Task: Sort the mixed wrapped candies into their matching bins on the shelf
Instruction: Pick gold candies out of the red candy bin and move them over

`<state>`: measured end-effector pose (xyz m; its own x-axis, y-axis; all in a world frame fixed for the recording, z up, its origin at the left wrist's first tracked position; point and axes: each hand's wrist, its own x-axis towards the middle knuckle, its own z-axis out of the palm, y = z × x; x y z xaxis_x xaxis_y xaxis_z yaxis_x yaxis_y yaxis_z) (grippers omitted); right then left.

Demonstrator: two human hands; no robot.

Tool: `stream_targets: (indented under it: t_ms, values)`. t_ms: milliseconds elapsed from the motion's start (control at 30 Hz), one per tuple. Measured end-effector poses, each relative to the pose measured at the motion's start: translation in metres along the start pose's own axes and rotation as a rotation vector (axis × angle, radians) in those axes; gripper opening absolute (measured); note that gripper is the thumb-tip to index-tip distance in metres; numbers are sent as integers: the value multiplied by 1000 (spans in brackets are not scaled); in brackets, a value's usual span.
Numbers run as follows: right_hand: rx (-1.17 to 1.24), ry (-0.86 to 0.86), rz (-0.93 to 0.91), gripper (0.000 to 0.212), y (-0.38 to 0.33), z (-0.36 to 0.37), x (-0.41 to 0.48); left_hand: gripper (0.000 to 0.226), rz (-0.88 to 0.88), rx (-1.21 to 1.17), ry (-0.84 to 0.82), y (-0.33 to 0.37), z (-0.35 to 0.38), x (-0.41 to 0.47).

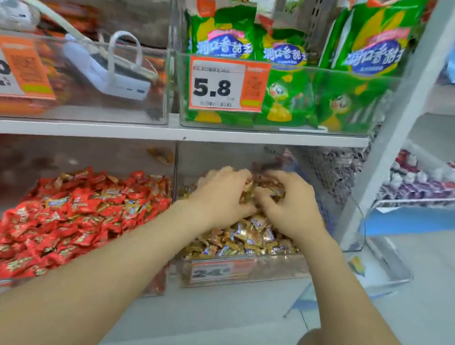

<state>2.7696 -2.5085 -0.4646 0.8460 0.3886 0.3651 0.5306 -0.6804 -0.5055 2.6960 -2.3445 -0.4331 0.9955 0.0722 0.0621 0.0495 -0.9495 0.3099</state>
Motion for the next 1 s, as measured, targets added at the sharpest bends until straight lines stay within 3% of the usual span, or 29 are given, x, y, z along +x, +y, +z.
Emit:
stream_targets:
  t_ms: [67,100,200,267,333,400,500,567,633,700,800,900,1000]
  values:
    - [93,93,24,34,-4,-9,-8,81,-8,11,-182,-1,4,8]
    - [116,119,42,28,-6,-11,-11,79,11,48,-195,-3,5,7]
    - [173,113,87,22,-23,-14,-23,46,128,216,25,-11,-5,-17]
    - [209,88,59,22,-44,-12,-29,24,208,188,225,-21,-17,-46]
    - [233,59,-43,22,-69,-5,-36,15,204,124,385,-39,-31,-79]
    - [264,10,-198,22,-101,4,-45,20,64,132,416,-68,-47,-110]
    - [270,-116,-424,22,-151,20,-56,26,-297,259,223,-120,-68,-152]
    - [168,-220,-474,19,-179,33,-61,47,-541,324,19,-151,-76,-176]
    - [-47,-334,-430,11,-203,44,-69,72,-670,327,-140,-173,-78,-197]
    - [-283,-439,-333,4,-221,49,-79,88,-713,277,-201,-189,-80,-211]
    - [-520,-540,-244,18,-237,53,-90,99,-717,239,-267,-198,-87,-221]
    - [-563,-664,-226,12,-243,60,-81,90,-668,213,-398,-201,-98,-216]
    - [-509,-913,-186,27,-237,69,-60,106,-655,151,-557,-205,-104,-204]
